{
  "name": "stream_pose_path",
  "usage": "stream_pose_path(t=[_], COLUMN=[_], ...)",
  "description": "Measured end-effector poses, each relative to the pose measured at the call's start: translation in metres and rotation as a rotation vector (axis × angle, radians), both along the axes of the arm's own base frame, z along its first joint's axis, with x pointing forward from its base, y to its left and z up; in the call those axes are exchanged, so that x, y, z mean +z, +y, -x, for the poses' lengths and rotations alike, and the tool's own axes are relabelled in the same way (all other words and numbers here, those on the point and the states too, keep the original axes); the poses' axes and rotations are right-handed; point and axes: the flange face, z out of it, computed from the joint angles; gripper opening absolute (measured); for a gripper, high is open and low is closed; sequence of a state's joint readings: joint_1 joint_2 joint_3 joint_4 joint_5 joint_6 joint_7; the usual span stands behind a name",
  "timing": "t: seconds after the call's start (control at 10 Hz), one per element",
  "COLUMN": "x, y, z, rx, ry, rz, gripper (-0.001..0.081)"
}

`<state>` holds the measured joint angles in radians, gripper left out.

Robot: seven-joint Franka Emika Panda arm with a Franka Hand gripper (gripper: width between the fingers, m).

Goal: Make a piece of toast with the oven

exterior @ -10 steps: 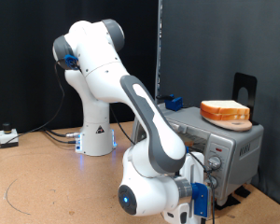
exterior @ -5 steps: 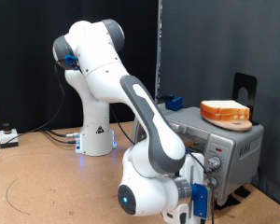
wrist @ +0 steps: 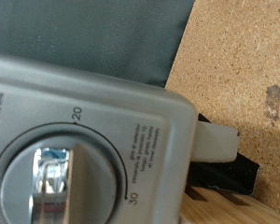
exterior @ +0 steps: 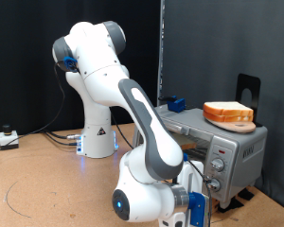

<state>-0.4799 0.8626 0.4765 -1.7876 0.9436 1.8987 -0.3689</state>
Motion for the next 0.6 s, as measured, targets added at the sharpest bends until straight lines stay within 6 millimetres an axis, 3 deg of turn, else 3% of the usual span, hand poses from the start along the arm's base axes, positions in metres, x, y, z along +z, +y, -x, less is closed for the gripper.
stream_pose_path(t=[0.6], x=[0.003], y=[0.011], z=[0.000], rx=[0.050], ry=[-0.024], rz=[0.002], gripper=[0.0796])
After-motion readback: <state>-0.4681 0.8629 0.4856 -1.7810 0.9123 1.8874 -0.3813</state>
